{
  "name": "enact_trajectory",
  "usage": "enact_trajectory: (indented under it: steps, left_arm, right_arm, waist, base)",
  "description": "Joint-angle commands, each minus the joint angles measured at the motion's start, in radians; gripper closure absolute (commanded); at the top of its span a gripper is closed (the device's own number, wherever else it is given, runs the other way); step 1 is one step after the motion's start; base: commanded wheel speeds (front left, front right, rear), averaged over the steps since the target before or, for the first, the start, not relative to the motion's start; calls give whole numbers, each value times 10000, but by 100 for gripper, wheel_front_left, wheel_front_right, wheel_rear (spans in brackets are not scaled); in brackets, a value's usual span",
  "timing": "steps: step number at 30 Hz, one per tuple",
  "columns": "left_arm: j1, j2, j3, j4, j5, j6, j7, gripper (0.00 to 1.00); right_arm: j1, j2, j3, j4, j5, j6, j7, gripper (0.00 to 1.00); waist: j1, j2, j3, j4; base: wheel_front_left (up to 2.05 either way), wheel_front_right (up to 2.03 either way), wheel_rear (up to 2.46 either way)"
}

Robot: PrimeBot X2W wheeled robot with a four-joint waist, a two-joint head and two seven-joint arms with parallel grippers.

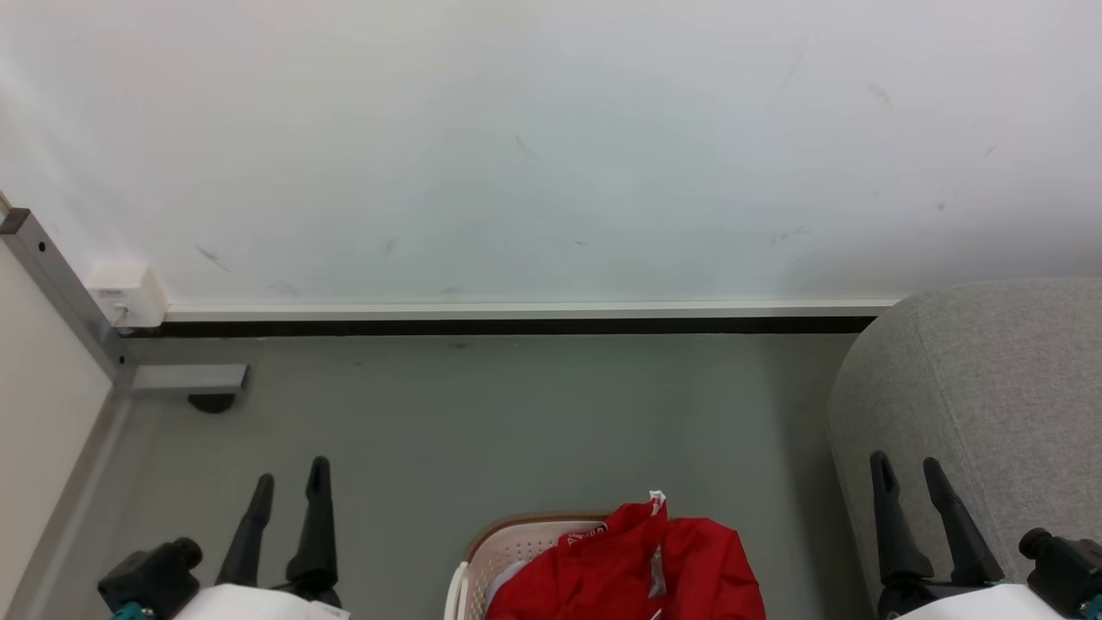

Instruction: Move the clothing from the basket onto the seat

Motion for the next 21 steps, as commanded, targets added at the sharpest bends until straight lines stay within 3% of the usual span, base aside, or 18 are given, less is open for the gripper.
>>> enact_trajectory:
  steps: [1, 21]
  left_arm:
    - [48, 128, -9, -29, 377, 77, -123, 0]
    - [96, 242, -265, -19, 2059, 176, -591, 0]
  right_arm:
    - [-4, -14, -71, 3, -447, -11, -67, 0]
    - [-10, 180, 37, 288, -2417, -14, -314, 0]
  waist:
    - [0, 0, -14, -2]
    - [0, 0, -115, -30]
  base:
    - [0, 0, 0]
    - [0, 0, 0]
